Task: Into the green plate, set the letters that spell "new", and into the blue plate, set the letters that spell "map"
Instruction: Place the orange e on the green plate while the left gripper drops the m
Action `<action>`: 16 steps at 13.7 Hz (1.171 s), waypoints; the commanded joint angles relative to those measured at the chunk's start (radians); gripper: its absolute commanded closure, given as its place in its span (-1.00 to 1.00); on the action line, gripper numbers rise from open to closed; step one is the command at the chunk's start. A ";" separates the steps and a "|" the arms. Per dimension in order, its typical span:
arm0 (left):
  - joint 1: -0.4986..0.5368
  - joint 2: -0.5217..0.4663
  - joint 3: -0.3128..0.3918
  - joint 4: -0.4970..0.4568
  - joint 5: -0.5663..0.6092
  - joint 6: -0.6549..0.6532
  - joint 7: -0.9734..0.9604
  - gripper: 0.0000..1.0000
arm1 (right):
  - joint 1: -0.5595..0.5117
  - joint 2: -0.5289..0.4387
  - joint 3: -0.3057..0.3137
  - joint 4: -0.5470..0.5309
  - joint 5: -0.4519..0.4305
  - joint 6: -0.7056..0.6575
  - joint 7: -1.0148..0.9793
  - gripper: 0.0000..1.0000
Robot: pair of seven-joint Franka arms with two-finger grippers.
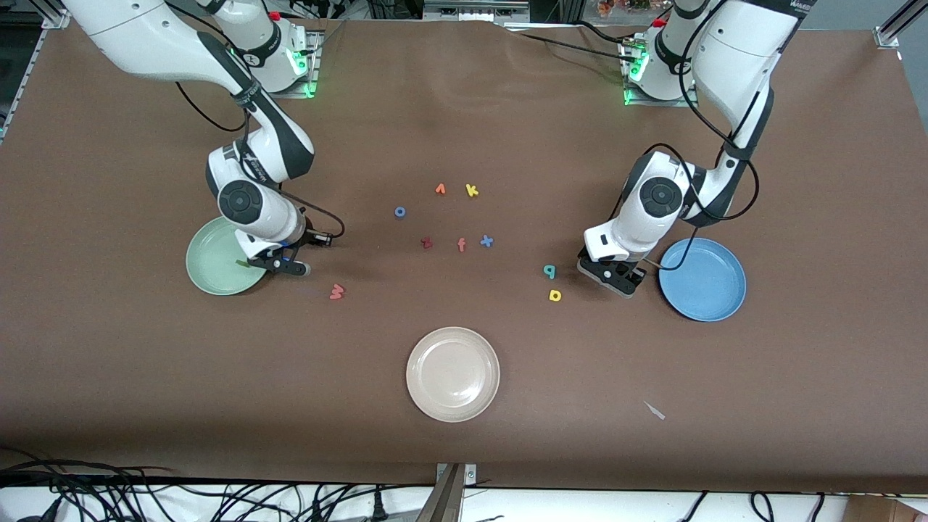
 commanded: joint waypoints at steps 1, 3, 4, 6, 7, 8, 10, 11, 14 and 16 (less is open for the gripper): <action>-0.018 0.022 0.022 0.016 0.027 0.007 0.001 -0.34 | -0.007 0.024 0.010 0.114 -0.012 -0.141 -0.007 0.56; -0.020 0.022 0.024 0.016 0.027 0.007 0.001 0.01 | -0.013 0.022 0.007 0.179 -0.017 -0.230 -0.081 0.56; -0.020 0.022 0.024 0.016 0.027 0.007 0.003 0.20 | -0.025 0.024 0.000 0.210 -0.018 -0.275 -0.142 0.55; -0.026 0.018 0.030 0.016 0.027 0.006 0.003 0.47 | -0.048 0.030 -0.037 0.235 -0.018 -0.303 -0.268 0.55; -0.027 0.016 0.034 0.016 0.027 0.004 0.001 0.55 | -0.056 0.030 -0.060 0.236 -0.018 -0.304 -0.327 0.55; -0.029 0.007 0.034 0.016 0.027 0.000 -0.002 0.55 | -0.067 0.030 -0.079 0.237 -0.018 -0.304 -0.386 0.53; -0.023 -0.046 0.057 0.015 0.030 -0.034 -0.002 0.55 | -0.108 0.030 -0.097 0.237 -0.018 -0.304 -0.490 0.48; -0.014 -0.095 0.073 0.015 0.029 -0.089 0.004 0.55 | -0.133 0.035 -0.097 0.237 -0.018 -0.304 -0.535 0.46; 0.078 -0.227 0.073 0.010 0.032 -0.229 0.008 0.55 | -0.173 0.048 -0.099 0.240 -0.014 -0.293 -0.598 -0.89; 0.129 -0.274 0.073 0.001 0.032 -0.281 0.070 0.55 | -0.165 0.044 -0.093 0.250 -0.008 -0.296 -0.580 -1.00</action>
